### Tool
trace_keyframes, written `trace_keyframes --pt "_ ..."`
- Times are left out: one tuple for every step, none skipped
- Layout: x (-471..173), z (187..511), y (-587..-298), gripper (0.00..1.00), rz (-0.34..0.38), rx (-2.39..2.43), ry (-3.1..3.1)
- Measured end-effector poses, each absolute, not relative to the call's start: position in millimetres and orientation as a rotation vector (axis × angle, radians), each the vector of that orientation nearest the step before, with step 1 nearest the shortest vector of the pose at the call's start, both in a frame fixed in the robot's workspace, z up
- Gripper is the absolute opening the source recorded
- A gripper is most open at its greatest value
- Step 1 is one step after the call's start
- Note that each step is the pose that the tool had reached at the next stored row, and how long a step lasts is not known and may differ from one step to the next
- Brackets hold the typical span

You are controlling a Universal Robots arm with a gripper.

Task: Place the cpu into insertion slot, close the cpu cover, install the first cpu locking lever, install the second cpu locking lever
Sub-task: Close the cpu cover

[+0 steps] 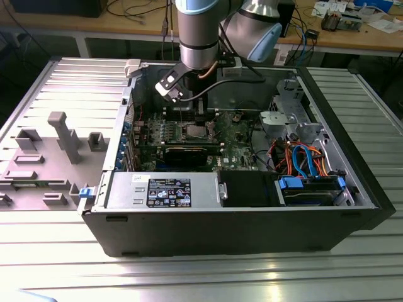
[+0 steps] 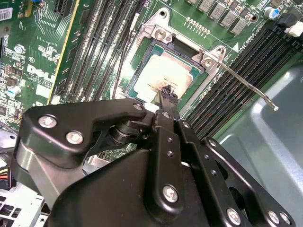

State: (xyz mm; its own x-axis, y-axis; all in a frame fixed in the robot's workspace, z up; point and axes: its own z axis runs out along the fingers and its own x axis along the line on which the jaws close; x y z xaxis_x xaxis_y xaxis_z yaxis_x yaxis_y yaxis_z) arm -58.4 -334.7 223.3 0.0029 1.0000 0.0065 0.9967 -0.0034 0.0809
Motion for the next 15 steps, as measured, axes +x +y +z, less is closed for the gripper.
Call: trace_keyframes --pt "-58.0 223.3 -334.7 0.11 0.095 2.187 2.180" --pt "-57.6 223.3 -334.7 0.11 0.095 2.187 2.180" --pt "-57.5 223.3 -334.7 0.11 0.095 2.187 2.180" --pt "-57.5 223.3 -334.7 0.11 0.095 2.187 2.180" --pt "-57.5 223.3 -334.7 0.11 0.095 2.187 2.180" --pt "-57.4 223.3 -334.7 0.11 0.095 2.187 2.180" --pt "-57.4 223.3 -334.7 0.11 0.095 2.187 2.180" --pt "-57.4 223.3 -334.7 0.11 0.095 2.187 2.180" --pt "-57.4 223.3 -334.7 0.11 0.095 2.187 2.180" --pt "-57.4 223.4 -334.7 0.11 0.095 2.187 2.180" --pt "-57.3 223.4 -334.7 0.11 0.095 2.187 2.180" --pt "-57.3 223.7 -334.6 0.11 0.095 2.187 2.180" --pt "-57.4 224.5 -334.7 0.11 0.095 2.187 2.180" --pt "-57.3 225.6 -334.7 0.11 0.095 2.187 2.180" --pt "-57.3 226.9 -334.7 0.11 0.095 2.187 2.180"
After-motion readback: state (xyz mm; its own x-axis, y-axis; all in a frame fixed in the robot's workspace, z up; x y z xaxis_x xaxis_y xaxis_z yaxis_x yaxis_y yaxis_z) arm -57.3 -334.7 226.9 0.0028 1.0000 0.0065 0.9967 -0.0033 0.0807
